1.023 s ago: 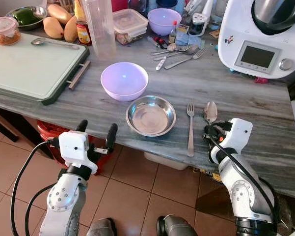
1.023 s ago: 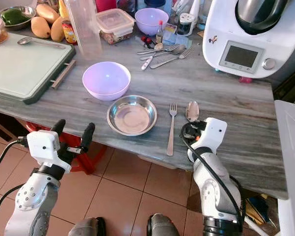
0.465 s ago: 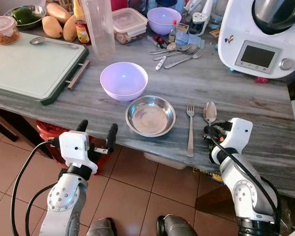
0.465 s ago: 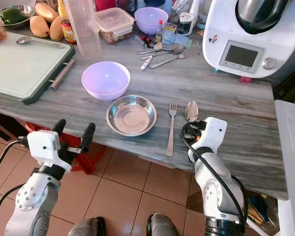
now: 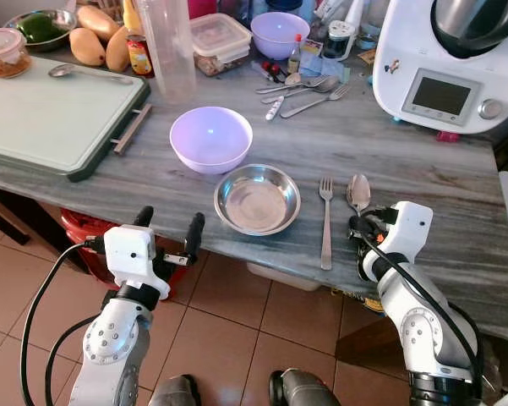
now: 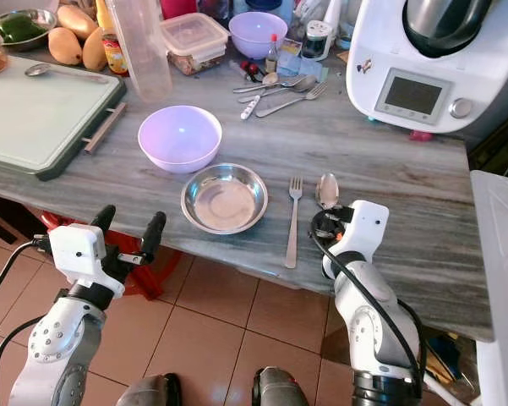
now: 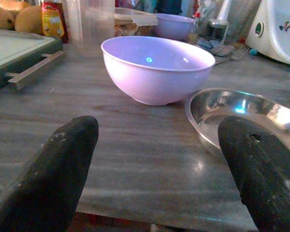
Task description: Setting the table
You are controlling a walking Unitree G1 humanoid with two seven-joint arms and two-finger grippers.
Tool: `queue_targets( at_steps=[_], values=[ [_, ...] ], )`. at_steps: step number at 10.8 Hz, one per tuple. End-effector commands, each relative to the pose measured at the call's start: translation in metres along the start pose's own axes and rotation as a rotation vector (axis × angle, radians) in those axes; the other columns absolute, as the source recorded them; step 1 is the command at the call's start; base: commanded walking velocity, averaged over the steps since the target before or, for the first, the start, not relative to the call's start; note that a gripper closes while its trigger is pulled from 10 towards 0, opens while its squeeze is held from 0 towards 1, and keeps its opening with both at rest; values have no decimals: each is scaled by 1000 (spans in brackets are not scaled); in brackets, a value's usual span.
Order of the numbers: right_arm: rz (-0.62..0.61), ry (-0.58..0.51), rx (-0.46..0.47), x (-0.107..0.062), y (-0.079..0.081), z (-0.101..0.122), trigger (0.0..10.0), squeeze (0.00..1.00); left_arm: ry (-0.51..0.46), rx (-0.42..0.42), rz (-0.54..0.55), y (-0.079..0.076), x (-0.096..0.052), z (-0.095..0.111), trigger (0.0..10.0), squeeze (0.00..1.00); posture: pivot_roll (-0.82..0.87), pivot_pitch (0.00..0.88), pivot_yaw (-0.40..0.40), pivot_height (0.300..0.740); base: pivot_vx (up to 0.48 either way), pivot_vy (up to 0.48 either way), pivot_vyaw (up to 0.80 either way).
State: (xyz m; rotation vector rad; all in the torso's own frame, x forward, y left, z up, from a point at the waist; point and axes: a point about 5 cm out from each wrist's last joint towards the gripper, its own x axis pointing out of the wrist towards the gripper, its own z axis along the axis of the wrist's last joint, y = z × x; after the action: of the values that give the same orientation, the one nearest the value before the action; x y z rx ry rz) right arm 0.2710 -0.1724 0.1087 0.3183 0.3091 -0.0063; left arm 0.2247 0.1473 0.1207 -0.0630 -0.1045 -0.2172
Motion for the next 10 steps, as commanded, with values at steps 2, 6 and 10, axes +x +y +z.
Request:
queue_targets(
  at_steps=[2,6,10],
  values=[
    [43,161,27,2,9,-30,10000,0,12,3,-14,-2,0,-1,10000,0,-18,174,-22,740,0,0,0],
    [73,156,21,3,13,-26,10000,0,11,5,-12,-3,0,-2,10000,0,-17,172,-23,740,0,0,0],
    [45,188,9,2,7,-33,10000,0,14,6,-14,-3,1,-2,10000,0,-16,172,-22,740,0,0,0]
  ],
)
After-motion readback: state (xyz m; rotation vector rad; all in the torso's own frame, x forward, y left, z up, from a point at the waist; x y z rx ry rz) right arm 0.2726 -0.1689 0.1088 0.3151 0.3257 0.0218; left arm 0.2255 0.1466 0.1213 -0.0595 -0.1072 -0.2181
